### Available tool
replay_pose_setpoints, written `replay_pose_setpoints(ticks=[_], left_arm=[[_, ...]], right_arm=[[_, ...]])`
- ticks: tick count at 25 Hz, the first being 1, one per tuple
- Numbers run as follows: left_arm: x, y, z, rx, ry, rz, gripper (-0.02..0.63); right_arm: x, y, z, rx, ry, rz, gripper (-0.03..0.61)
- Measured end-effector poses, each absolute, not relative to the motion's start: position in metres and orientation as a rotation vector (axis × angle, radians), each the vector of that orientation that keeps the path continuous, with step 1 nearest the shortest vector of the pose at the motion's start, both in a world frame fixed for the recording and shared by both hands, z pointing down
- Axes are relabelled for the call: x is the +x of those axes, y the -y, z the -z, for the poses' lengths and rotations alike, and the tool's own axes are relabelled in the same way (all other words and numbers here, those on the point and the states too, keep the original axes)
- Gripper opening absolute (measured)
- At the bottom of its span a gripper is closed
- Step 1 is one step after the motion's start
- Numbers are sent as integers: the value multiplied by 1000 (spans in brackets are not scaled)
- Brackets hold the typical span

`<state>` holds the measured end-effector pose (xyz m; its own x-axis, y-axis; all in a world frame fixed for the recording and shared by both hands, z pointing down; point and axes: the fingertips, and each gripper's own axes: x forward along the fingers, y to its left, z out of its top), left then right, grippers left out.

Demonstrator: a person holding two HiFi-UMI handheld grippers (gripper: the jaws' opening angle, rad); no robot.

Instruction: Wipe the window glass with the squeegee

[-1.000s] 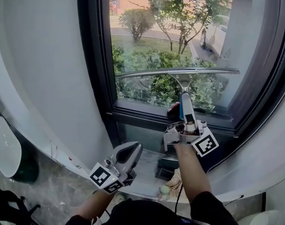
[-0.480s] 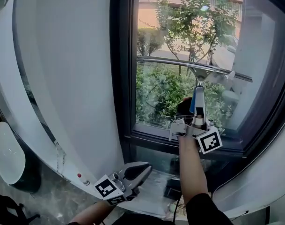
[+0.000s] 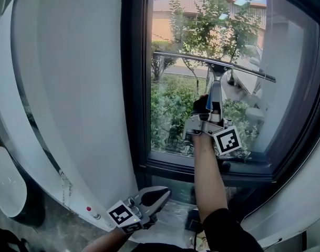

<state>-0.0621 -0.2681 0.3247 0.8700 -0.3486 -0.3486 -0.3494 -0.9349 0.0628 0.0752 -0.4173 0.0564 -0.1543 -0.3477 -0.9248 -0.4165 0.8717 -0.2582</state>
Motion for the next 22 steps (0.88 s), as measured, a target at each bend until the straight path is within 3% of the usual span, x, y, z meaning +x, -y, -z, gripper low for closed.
replay_pose_setpoints(ticks=[22], left_arm=[[-54,292,-318,-3033,-500,-591,-5]], right_arm=[[71,436,-31,-541,-1807,-96,132]])
